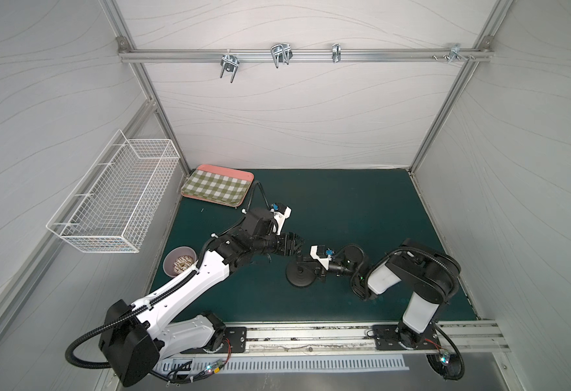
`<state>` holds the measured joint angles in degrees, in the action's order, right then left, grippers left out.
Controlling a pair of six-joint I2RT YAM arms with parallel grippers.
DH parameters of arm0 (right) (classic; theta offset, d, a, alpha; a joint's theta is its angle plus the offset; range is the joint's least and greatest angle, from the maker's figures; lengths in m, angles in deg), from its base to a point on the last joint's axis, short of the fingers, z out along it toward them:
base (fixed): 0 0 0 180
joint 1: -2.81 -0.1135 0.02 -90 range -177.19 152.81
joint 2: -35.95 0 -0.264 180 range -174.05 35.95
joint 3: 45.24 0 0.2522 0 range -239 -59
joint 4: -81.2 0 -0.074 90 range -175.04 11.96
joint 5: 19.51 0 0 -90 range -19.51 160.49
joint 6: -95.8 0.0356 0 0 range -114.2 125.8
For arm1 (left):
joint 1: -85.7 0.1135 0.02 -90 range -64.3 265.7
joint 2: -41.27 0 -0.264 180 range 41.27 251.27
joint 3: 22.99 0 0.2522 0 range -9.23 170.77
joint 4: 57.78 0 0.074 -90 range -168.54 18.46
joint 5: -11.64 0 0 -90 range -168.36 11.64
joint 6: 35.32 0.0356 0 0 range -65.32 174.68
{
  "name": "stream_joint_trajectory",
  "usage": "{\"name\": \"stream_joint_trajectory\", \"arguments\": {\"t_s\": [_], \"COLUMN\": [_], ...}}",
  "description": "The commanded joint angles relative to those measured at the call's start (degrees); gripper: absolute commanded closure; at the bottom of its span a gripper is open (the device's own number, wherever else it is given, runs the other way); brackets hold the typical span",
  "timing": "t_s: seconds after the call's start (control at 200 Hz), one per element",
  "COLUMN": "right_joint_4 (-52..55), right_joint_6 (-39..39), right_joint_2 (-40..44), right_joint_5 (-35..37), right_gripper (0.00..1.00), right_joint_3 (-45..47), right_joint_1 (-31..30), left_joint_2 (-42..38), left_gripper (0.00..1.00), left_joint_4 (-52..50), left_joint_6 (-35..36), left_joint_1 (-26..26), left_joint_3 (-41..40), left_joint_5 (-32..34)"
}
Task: Assemble a microphone stand
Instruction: Hold the microphone stand pole at the microphone stand base.
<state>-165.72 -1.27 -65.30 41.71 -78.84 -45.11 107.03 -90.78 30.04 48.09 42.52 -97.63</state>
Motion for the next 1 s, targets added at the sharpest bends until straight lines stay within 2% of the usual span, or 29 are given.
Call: {"name": "stream_joint_trajectory", "arguments": {"t_s": [0.0, 0.995], "right_joint_4": [1.4, 1.35], "right_joint_6": [-0.58, -0.24], "right_joint_2": [0.64, -0.34], "right_joint_5": [1.77, 1.82], "right_gripper": [0.86, 0.86], "right_joint_3": [0.75, 0.76], "right_joint_1": [0.48, 2.48], "left_joint_2": [1.03, 3.35], "left_gripper": [0.36, 0.34], "left_joint_4": [0.96, 2.08], "left_joint_6": [-0.41, -0.41], "left_joint_1": [-1.59, -3.57], "left_joint_3": [2.66, 3.8], "left_joint_5": [-3.68, -3.05]}}
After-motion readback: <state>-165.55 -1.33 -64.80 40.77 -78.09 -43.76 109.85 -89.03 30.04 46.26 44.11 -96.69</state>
